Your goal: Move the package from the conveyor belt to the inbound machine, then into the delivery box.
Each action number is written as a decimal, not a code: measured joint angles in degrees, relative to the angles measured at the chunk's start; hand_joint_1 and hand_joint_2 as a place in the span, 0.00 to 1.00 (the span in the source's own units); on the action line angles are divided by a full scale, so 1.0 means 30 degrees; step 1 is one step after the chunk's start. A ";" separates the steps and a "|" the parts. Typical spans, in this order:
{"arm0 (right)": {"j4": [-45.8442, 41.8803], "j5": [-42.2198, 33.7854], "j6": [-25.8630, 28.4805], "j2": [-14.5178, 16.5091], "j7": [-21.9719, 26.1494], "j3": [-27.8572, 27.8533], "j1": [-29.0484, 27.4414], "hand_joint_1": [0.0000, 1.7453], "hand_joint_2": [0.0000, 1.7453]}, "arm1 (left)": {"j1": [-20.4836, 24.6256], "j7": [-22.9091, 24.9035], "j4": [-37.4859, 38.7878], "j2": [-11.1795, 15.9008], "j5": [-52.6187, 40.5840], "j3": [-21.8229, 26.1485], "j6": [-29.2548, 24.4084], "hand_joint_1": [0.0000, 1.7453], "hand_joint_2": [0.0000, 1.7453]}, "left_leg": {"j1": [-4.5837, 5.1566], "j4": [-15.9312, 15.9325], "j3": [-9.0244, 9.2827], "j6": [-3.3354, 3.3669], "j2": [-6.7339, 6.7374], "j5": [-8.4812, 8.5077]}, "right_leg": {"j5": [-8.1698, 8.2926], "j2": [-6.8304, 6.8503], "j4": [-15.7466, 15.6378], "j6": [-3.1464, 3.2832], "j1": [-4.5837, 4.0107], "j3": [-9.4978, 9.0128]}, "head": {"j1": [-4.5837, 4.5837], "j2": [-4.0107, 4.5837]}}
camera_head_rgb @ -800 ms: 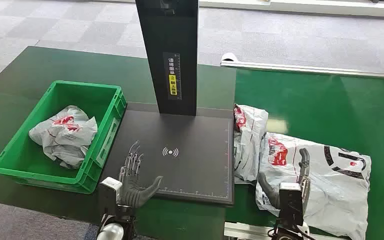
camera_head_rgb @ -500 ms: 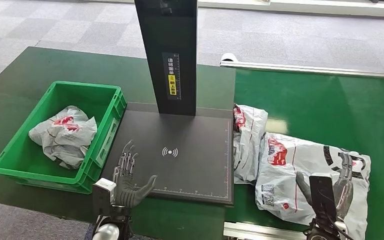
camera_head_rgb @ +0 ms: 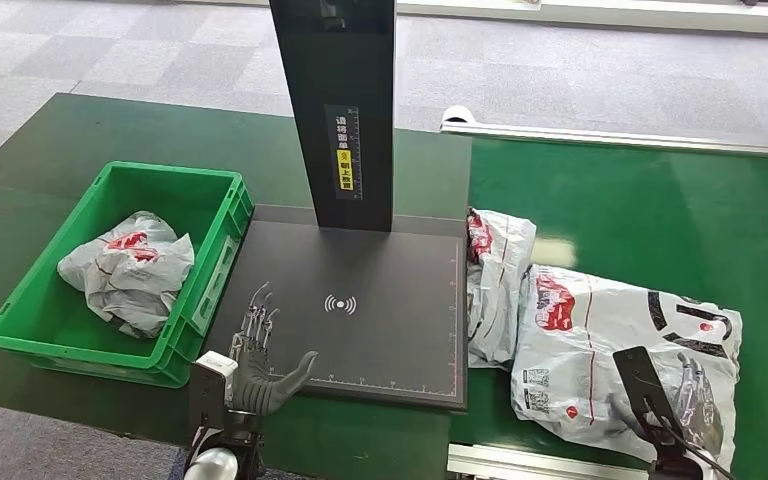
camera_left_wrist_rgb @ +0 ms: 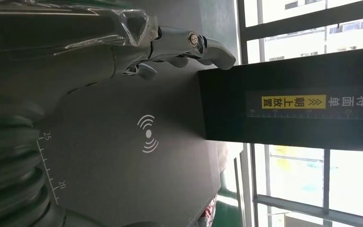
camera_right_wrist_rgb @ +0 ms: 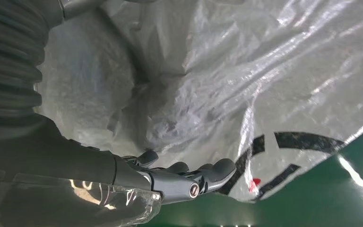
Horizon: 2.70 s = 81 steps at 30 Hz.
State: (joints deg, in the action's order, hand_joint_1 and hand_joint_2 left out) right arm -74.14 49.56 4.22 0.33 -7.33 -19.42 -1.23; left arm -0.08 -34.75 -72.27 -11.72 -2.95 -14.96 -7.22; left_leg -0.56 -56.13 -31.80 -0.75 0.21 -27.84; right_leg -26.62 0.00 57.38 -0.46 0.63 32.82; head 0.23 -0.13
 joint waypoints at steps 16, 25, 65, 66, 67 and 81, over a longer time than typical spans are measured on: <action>0.2608 0.0457 -0.1271 -0.0124 -0.0302 0.0067 0.1010 1.00 1.00 | -0.0335 0.0457 -0.0486 0.0000 0.0025 -0.0005 -0.0382 0.00 1.00 | -0.0002 0.0000 0.0005 0.0000 0.0007 0.0001 | 0.0000 -0.0001 0.0000 0.0000 -0.0006 -0.0005 | -0.0002 0.0000; 0.3080 -0.0195 -0.0330 -0.0231 0.0089 0.0597 0.1523 1.00 1.00 | -0.0497 0.0559 -0.0648 0.0015 0.0139 -0.0004 -0.0605 0.00 1.00 | -0.0004 0.0000 0.0013 0.0000 0.0012 0.0001 | 0.0001 -0.0003 0.0000 0.0000 -0.0008 -0.0009 | -0.0004 0.0000; -0.4010 -0.4547 0.1449 0.1602 0.6643 0.7312 0.2161 1.00 1.00 | 0.0213 -0.0756 -0.1268 0.0237 0.0360 0.0455 -0.0825 0.00 1.00 | -0.0011 0.0013 0.0000 -0.0004 0.0060 0.0075 | 0.0056 -0.0027 0.0008 0.0032 -0.0020 -0.0008 | -0.0007 0.0000; -0.3248 -0.4441 0.1024 0.1865 0.6615 0.8161 0.2911 1.00 1.00 | 0.0471 -0.0769 -0.1253 0.0248 0.0391 0.0501 -0.0948 0.00 1.00 | -0.0015 0.0011 0.0008 -0.0008 0.0059 0.0096 | 0.0068 -0.0026 0.0009 0.0036 -0.0024 -0.0002 | -0.0005 0.0000; -0.2570 -0.4448 0.0746 0.2111 0.6595 0.8986 0.3561 1.00 1.00 | 0.0707 -0.0767 -0.1240 0.0260 0.0431 0.0559 -0.1056 0.00 1.00 | -0.0021 0.0010 0.0012 -0.0012 0.0041 0.0111 | 0.0074 -0.0015 0.0010 0.0034 -0.0029 0.0000 | -0.0003 0.0000; -0.0066 -0.5293 0.0033 0.2723 0.6228 1.2584 0.5709 1.00 1.00 | 0.1151 -0.0738 -0.1235 0.0585 0.0565 0.1352 -0.1444 0.00 1.00 | -0.0017 0.0004 -0.0055 -0.0017 -0.0032 0.0104 | 0.0058 0.0030 0.0004 0.0020 -0.0026 0.0029 | -0.0005 0.0000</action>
State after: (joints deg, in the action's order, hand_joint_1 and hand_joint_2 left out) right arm -74.34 33.68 4.32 8.50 11.35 18.33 15.90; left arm 3.38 -36.96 -75.97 -9.96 -1.26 -10.90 -11.55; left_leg -0.61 -56.12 -31.96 -0.80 0.12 -27.53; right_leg -26.44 0.09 57.39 -0.40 0.56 32.91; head 0.21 -0.13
